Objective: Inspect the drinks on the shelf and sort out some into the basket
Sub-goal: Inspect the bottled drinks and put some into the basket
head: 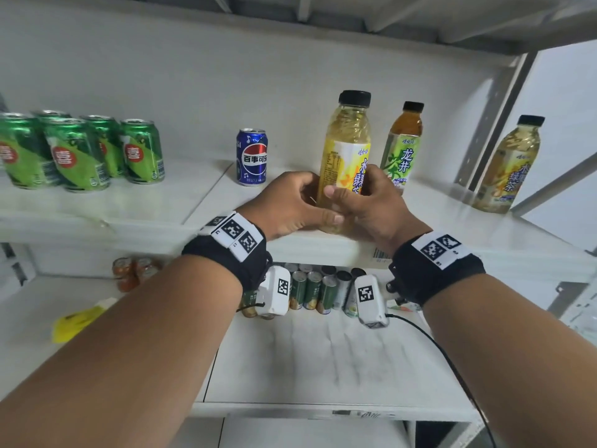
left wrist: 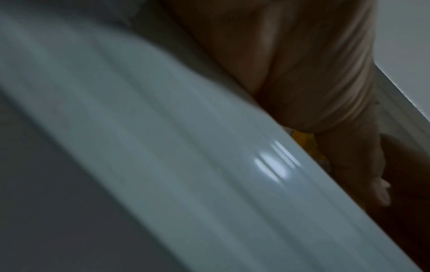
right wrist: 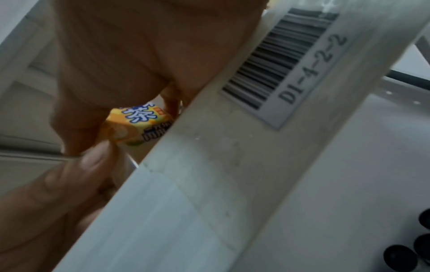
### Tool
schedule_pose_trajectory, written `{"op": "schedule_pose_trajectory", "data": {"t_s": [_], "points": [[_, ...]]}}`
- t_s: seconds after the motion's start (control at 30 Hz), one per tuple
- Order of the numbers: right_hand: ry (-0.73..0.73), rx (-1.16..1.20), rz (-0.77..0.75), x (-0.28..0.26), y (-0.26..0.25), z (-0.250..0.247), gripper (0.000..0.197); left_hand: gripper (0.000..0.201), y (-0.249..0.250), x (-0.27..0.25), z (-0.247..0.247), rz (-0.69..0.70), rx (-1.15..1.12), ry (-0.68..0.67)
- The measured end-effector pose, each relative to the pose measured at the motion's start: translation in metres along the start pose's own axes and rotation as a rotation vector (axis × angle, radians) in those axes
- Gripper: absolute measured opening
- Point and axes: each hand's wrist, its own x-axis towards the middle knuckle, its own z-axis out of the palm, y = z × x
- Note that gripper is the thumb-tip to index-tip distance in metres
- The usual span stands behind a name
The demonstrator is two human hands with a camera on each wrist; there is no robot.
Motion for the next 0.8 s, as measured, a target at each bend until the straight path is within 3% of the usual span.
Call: {"op": "schedule_pose_trajectory", "data": {"t_s": [0.2, 0.3, 0.47, 0.6, 0.8], "points": [[0.008, 0.301, 0.131, 0.001, -0.005, -0.004, 0.043, 0.061, 0.002, 0.004, 0.002, -0.036, -0.004, 0.007], [0.032, 0.302, 0.136, 0.000, -0.006, -0.004, 0.037, 0.051, 0.001, 0.005, 0.004, -0.065, -0.025, -0.029], [-0.096, 0.312, 0.126, -0.008, -0.008, -0.004, 0.054, 0.079, 0.000, 0.005, 0.003, -0.033, 0.028, 0.015], [-0.118, 0.182, 0.022, -0.007, -0.004, -0.007, 0.043, 0.091, -0.001, 0.005, 0.003, -0.049, -0.021, 0.011], [0.013, 0.123, -0.017, 0.002, 0.004, -0.006, 0.028, 0.080, 0.003, 0.007, 0.005, -0.090, -0.019, 0.030]]}}
